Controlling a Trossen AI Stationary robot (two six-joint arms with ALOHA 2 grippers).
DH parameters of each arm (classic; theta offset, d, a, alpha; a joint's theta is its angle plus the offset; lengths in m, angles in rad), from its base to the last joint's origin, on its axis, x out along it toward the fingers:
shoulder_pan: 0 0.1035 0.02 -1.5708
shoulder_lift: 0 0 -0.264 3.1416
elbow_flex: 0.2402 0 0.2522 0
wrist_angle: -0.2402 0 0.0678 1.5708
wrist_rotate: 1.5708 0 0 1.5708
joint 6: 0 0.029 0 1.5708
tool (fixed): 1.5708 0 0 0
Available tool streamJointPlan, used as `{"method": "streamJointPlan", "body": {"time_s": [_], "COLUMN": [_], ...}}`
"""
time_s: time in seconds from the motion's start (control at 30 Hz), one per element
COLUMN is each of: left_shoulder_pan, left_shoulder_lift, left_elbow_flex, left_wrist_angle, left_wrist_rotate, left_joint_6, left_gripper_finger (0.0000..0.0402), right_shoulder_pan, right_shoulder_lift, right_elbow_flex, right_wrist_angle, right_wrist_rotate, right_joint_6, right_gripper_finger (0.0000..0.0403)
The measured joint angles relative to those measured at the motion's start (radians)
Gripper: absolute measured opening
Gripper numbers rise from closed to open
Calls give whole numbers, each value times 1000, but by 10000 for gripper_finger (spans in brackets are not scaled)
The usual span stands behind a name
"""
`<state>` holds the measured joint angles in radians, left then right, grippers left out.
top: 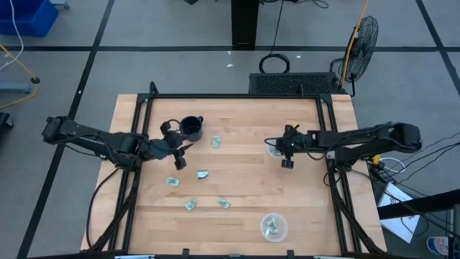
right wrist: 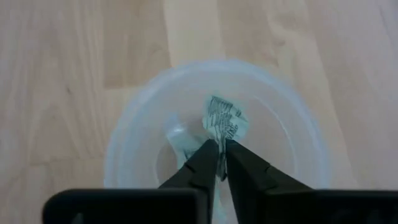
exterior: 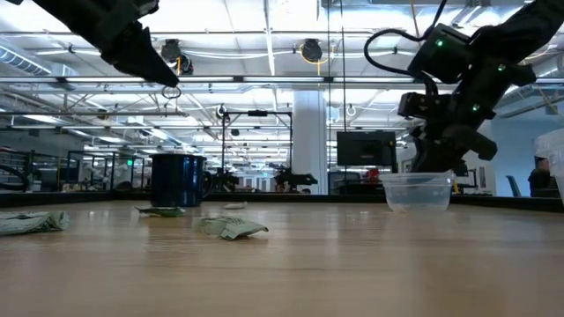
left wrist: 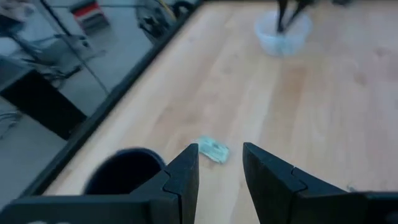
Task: Pick and place Stevia / Truvia into bins
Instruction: Put the light green stevia packet into the top transparent container, then put the light green stevia packet into the bottom transparent container
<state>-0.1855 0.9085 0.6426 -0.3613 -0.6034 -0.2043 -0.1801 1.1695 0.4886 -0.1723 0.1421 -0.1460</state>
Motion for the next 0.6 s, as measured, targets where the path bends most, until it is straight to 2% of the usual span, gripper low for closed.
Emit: {"method": "streamJointPlan", "body": {"time_s": [0.1,0.27,0.4,0.6], "left_shoulder_pan": [15,30,32,40], "left_shoulder_lift": [0,1,4,97], "left_elbow_flex": [0,0,0,0], "left_wrist_angle": [36,42,42,90], "left_wrist_rotate": [-9,67,101,331], "left_joint_6": [-15,-28,-111,-117], "left_gripper_finger": [131,131,131,131], "right_shoulder_pan": [-15,-23,-23,-9], "right_shoulder_lift": [29,33,30,28], "right_elbow_flex": [17,55,85,122], "right_wrist_angle": [7,-13,-81,-45], "right_wrist_rotate": [-13,-10,-8,18], "right_joint_6": [-19,-31,-31,-31], "right_gripper_finger": [61,92,105,109]}}
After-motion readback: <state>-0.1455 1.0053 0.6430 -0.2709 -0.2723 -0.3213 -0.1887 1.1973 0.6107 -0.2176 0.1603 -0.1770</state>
